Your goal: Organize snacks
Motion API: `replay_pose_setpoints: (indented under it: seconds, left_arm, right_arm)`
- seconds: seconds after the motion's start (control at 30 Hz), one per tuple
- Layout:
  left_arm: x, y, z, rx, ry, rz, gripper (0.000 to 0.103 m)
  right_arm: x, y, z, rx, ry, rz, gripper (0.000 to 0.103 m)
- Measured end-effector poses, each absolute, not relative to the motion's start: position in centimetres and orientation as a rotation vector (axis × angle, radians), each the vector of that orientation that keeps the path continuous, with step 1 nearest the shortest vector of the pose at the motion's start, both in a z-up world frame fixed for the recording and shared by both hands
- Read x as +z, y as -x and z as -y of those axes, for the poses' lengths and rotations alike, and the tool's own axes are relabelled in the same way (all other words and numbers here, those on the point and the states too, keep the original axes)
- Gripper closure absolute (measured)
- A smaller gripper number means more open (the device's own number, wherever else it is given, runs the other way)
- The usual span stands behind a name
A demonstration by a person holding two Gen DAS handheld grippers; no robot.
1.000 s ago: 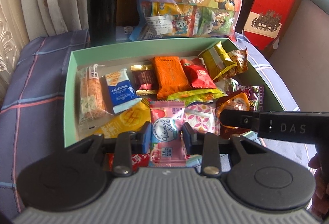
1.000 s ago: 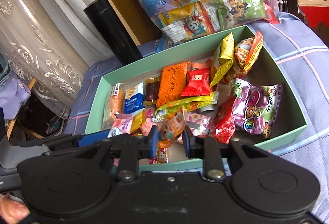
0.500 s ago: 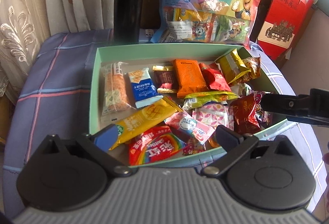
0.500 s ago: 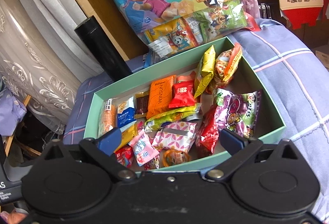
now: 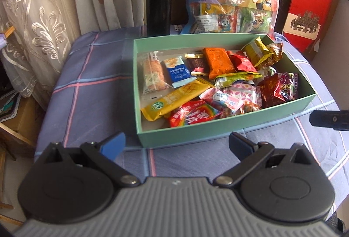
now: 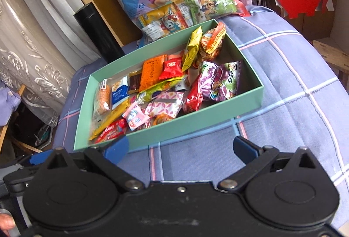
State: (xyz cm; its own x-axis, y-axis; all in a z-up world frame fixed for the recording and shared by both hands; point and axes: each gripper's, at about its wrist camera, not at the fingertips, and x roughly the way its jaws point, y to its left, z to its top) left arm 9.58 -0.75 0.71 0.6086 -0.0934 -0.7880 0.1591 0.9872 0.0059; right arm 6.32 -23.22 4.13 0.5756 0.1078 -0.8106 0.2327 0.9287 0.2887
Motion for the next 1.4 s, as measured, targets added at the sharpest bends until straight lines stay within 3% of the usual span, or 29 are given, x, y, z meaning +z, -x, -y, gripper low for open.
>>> replay_pose_setpoints:
  seconds: [0.4, 1.4]
  left_arm:
    - [-0.7, -7.8, -0.5, -0.07, -0.089, -0.921, 0.0]
    - [-1.2, -7.9, 0.4, -0.104, -0.103, -0.932, 0.0]
  right_arm:
    - [2.9, -3.3, 21.4, -0.098, -0.285, -1.017, 0.0]
    - [3.1, -4.9, 19.5, -0.062, -0.11, -1.029, 0.0]
